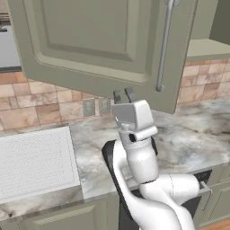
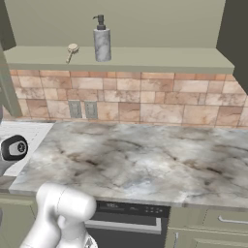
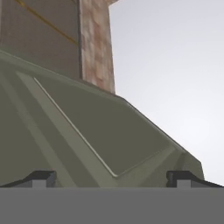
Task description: Pick up the dish brush and soap dispenser from the sink, and place them back in the cabinet, and close the cabinet doors.
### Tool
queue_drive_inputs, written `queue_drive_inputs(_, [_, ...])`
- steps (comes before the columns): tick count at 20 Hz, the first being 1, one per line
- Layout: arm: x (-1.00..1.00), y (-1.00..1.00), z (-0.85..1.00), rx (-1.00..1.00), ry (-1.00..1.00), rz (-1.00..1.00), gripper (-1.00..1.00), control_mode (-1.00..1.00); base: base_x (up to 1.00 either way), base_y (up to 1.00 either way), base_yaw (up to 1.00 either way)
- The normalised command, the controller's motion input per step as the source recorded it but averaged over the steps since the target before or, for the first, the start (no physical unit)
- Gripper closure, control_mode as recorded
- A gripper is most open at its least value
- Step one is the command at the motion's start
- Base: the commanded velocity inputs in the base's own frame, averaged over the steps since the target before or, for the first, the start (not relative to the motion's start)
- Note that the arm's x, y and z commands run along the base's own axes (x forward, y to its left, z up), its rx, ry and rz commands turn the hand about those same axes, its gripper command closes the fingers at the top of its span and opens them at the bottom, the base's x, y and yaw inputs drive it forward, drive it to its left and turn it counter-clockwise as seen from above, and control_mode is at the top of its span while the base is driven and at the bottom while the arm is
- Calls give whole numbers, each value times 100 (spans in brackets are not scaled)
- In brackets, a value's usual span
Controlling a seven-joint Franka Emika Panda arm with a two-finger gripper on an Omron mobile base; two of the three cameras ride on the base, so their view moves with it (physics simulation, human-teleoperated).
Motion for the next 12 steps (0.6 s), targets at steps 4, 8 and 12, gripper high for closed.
queue_drive_inputs(4, [4,-10,14,2,0,-5,-100,-100,0,0,0])
queue_drive_inputs(8, [10,-12,17,0,1,-5,-100,-100,0,0,0])
queue_drive_inputs(12, [14,-13,27,1,4,-4,-100,-100,0,0,0])
